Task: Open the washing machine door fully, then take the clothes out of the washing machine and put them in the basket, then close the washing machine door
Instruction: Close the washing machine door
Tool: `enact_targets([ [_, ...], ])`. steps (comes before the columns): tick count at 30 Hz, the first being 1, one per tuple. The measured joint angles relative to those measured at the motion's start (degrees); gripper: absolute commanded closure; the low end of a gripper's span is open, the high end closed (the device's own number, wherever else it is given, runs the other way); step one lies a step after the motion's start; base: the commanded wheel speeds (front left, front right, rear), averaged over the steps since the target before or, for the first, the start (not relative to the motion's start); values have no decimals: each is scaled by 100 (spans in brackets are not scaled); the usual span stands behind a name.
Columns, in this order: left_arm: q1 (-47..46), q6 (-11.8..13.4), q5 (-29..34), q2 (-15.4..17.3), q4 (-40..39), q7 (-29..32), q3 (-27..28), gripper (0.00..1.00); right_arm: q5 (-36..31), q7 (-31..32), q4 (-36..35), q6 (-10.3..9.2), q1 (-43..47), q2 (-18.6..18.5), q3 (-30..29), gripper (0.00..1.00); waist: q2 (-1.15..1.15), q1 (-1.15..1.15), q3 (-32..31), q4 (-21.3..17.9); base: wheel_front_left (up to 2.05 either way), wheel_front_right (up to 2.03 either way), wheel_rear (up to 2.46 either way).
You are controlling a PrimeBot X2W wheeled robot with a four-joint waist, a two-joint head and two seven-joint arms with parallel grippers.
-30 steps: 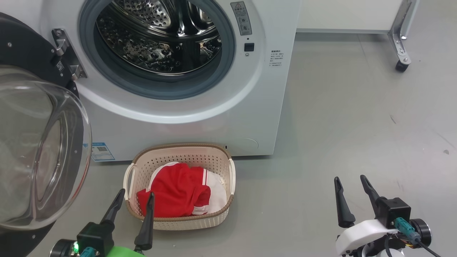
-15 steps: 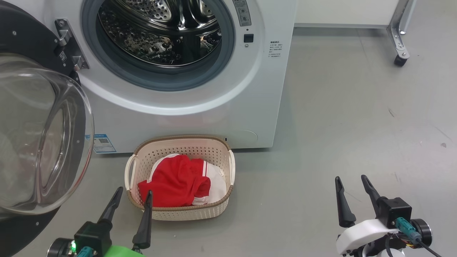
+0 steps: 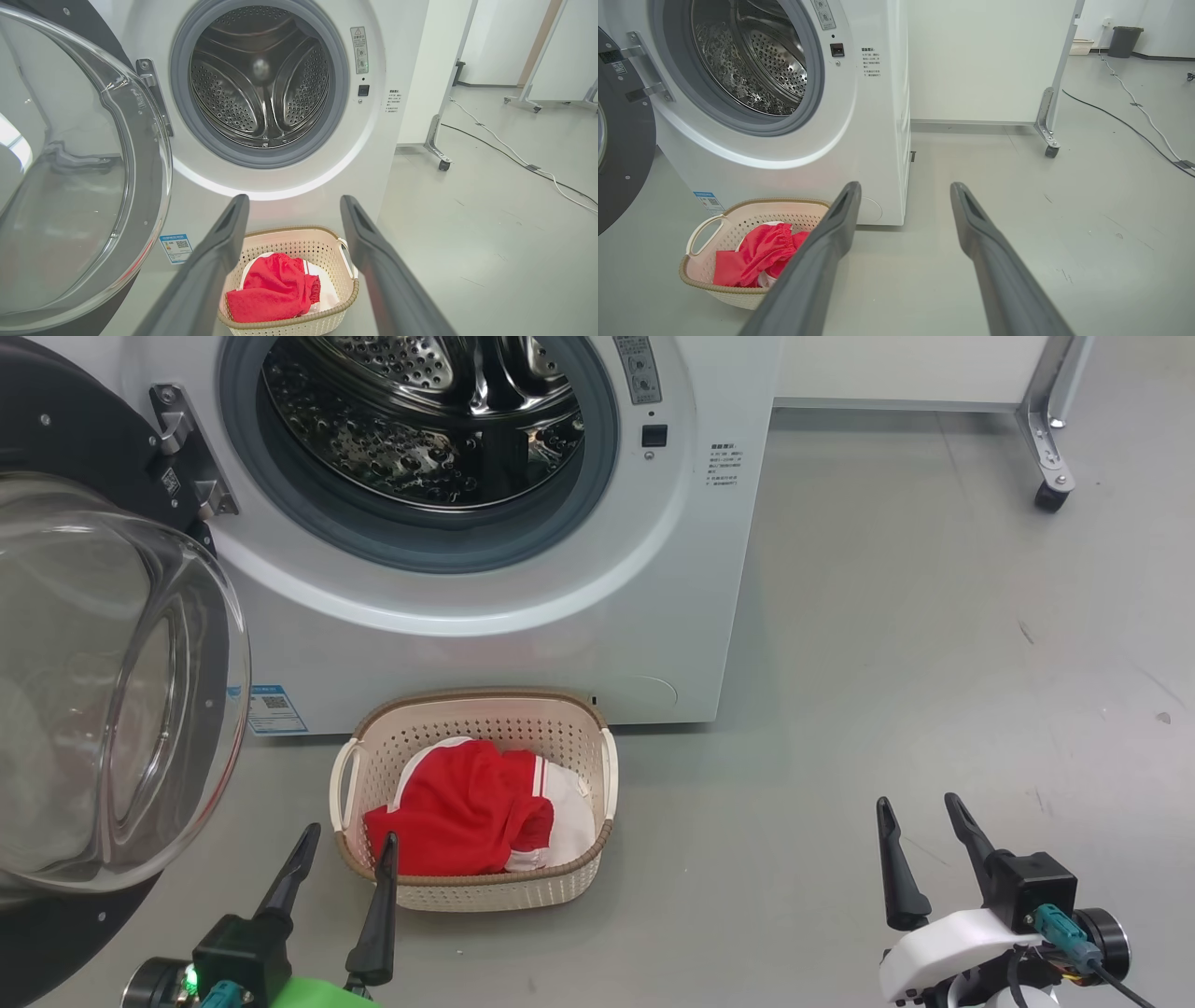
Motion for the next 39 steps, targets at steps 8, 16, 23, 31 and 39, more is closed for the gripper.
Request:
enact_targets([
  [8, 3, 3, 0, 0, -3, 51, -49, 0, -14, 0, -9, -1, 1, 9, -87, 0, 0, 0, 8, 80, 0, 0, 0],
  [16, 2, 3, 0, 0, -14, 51, -65, 0, -15, 0, -70, 0, 0, 9, -108, 0, 0, 0, 27, 294, 0, 0, 0],
  [23, -6, 5, 0, 0, -14, 49, -59, 0, -16, 0, -135, 15, 0, 8, -118, 0, 0, 0, 44, 565, 0, 0, 0],
  [31, -9, 62, 0, -2, -14, 43, 26, 0, -36, 0, -163, 77, -1, 7, -88, 0, 0, 0, 70, 1035, 0, 0, 0],
  [39, -12, 110, 0, -5, -7, -4, 88, 0, -85, 0, -200, 147, -18, 8, 43, 0, 0, 0, 117, 1622, 0, 0, 0],
])
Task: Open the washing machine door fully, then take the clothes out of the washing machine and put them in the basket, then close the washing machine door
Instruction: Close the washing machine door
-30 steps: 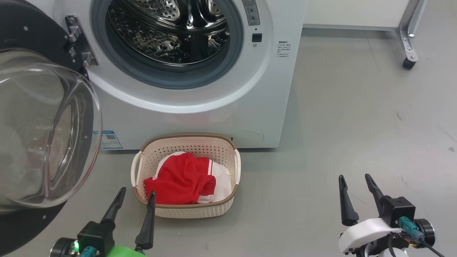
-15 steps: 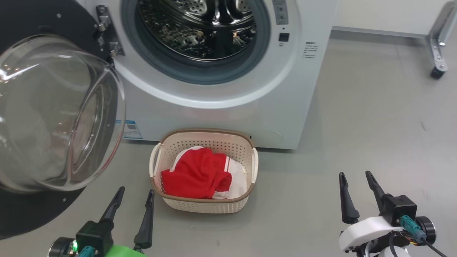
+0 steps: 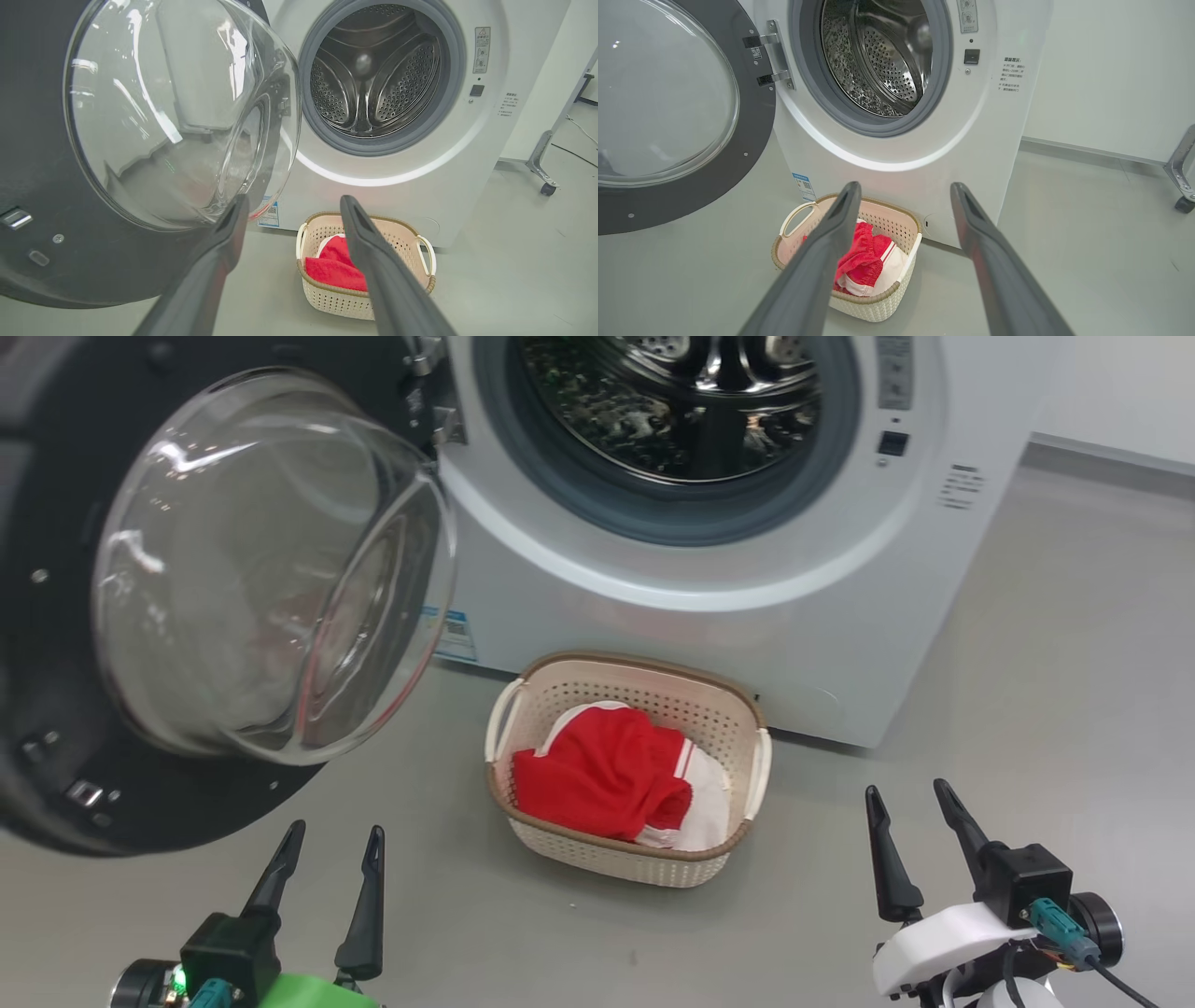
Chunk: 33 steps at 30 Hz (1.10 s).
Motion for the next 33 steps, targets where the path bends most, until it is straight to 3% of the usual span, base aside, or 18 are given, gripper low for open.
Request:
enact_targets([
  [18, -1, 2, -23, -4, 93, -3, 32, 0, -48, 0, 20, 53, -6, 2, 174, 0, 0, 0, 1, 1273, 0, 0, 0],
  [33, 8, 47, -77, -1, 93, -4, 156, 0, -58, 0, 48, 102, -30, 9, 283, 0, 0, 0, 0, 1403, 0, 0, 0],
])
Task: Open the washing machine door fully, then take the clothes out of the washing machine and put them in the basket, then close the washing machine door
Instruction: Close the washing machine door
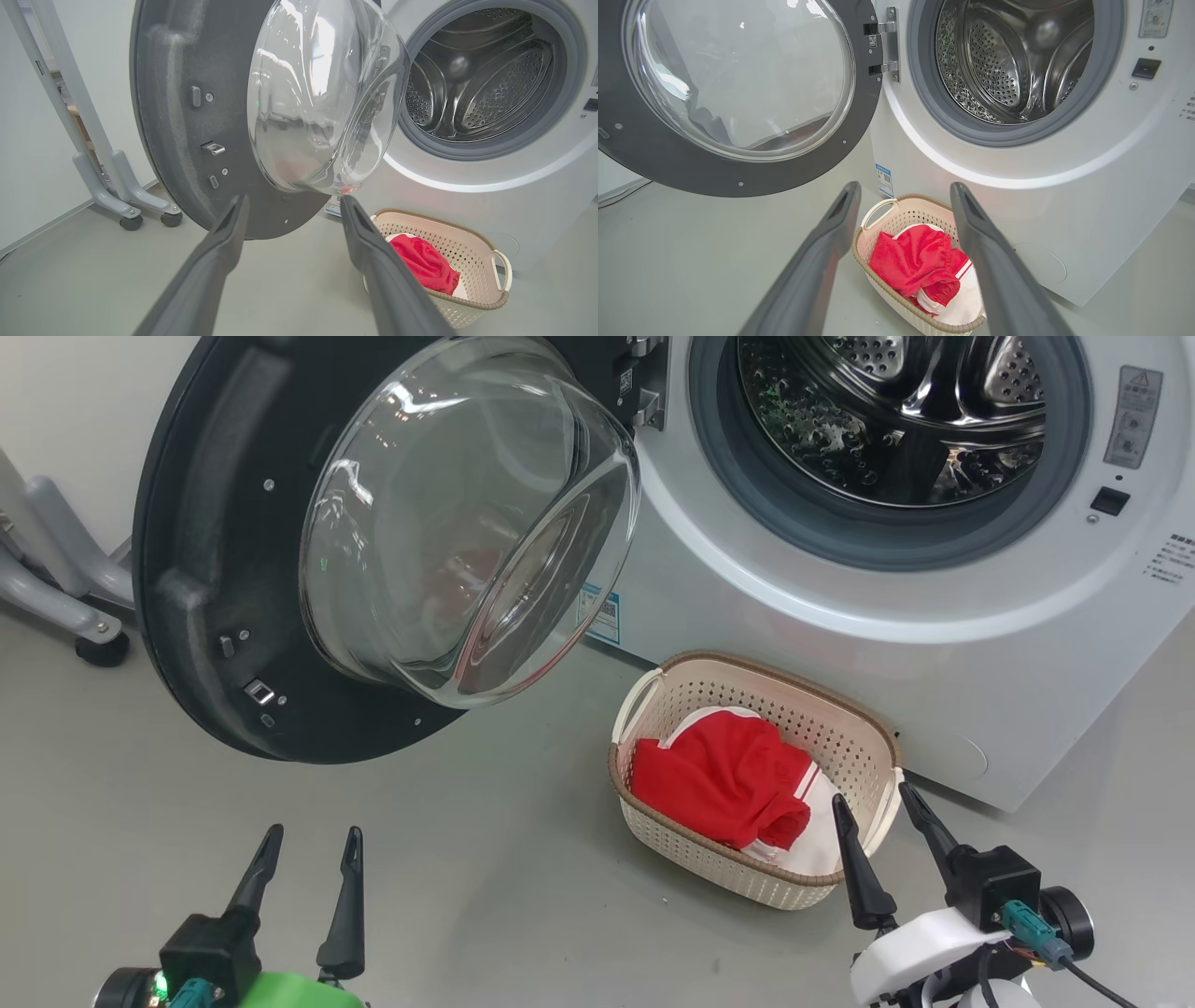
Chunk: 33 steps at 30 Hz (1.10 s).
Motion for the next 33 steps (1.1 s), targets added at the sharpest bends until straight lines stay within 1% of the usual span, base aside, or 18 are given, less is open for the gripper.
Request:
enact_targets([
  [14, 1, 11, -157, -2, 41, -8, 127, 0, 0, 0, -122, -7, -97, 0, 51, 0, 0, 0, 24, -56, 0, 0, 0],
  [15, 1, 11, -183, -5, 41, -9, 143, 54, 0, 0, -125, -9, -97, 0, 56, 0, 0, 0, 21, -62, 0, 0, 0],
  [16, 1, 11, -238, -12, 41, -32, 156, 94, 0, 0, -130, -13, -97, 0, 60, 0, 0, 0, 18, -69, 0, 0, 0],
  [17, 0, 11, -275, -18, 36, -59, 167, 100, 0, 0, -133, -14, -97, 0, 66, 0, 0, 0, 14, -75, 0, 0, 0],
  [20, -1, 0, -368, -42, 8, -116, 207, 100, 0, 0, -160, -38, -97, 0, 80, 0, 0, 0, 6, -92, 0, 0, 0],
  [22, -10, -58, -646, -110, -94, -187, 280, 100, 0, 0, -178, -57, -97, 1, 82, 0, 0, 0, 3, -101, 0, 0, 0],
  [24, -13, -136, -1101, -220, -220, -243, 397, 100, 0, 0, -208, -58, -97, 1, 85, 0, 0, 0, 2, -107, 0, 0, 0],
  [26, -33, -255, -1686, -313, -348, -313, 572, 100, 1, 0, -226, -59, -97, 1, 87, 0, 0, 0, 1, -110, 0, 0, 0],
  [32, -403, -601, -3231, -341, -710, -355, 1071, 100, 1, 0, -247, -59, -97, 1, 94, 0, 0, 0, -12, -124, 0, 0, 0],
  [33, -533, -742, -3782, -350, -850, -360, 1239, 100, 1, 0, -253, -63, -96, 1, 94, 0, 0, 0, -17, -126, 0, 0, 0],
])
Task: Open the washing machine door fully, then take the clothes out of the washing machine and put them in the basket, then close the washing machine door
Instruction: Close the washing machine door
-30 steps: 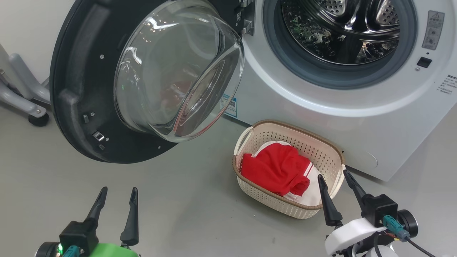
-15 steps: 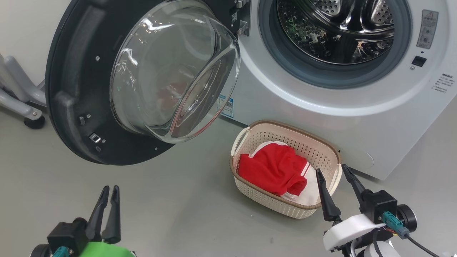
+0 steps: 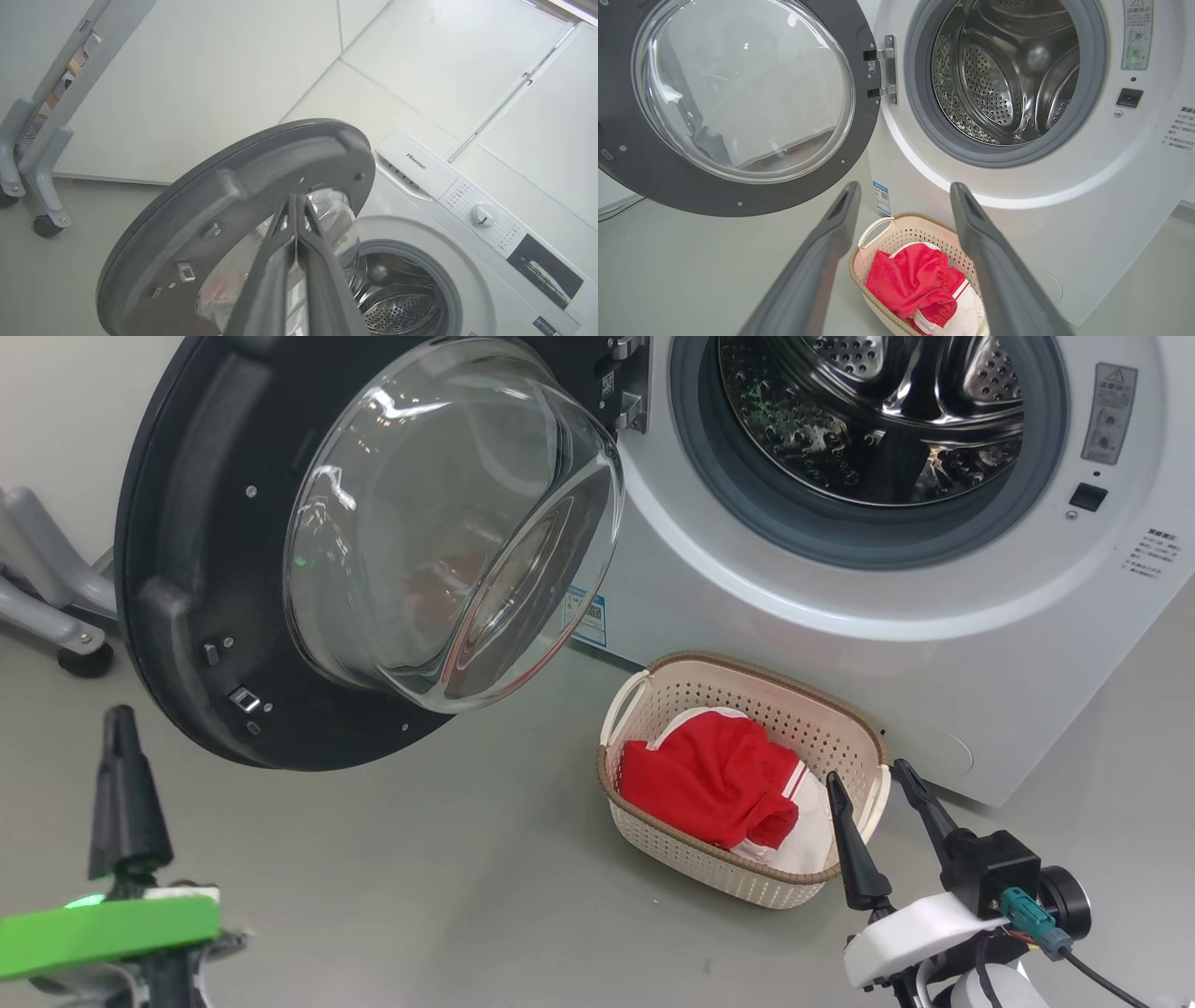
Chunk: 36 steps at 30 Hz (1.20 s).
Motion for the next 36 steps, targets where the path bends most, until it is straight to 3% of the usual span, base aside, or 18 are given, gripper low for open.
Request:
enact_targets([
  [6, -496, -165, -1460, -10, -290, 47, 546, 100, 0, 0, -15, 0, 1, 0, 21, 0, 0, 0, -6, -10, 0, 0, 0],
  [11, -881, -169, -2304, -10, -214, 335, 1044, 100, -1, 0, -29, 0, 1, 2, 35, 0, 0, 0, 5, -34, 0, 0, 0],
  [14, -1106, -167, -2655, 171, 11, 509, 1411, 100, -1, 0, -46, 0, 1, -2, 41, 0, 0, 0, 27, -63, 0, 0, 0],
  [21, -1541, 174, -3233, 847, 824, 927, 2163, 100, -110, 49, -172, 0, -13, -19, 85, 0, 0, 0, 145, -158, 0, 0, 0],
  [28, -1963, 452, -3667, 1237, 1673, 1378, 2357, 100, -169, 119, -337, -1, -163, -97, 90, 0, 0, 0, 362, -267, 0, 0, 0],
  [36, -2229, 520, -3805, 1564, 2341, 1861, 2276, 100, -233, 203, -437, -1, -330, -216, 96, 0, 0, 0, 665, -442, 0, 0, 0],
])
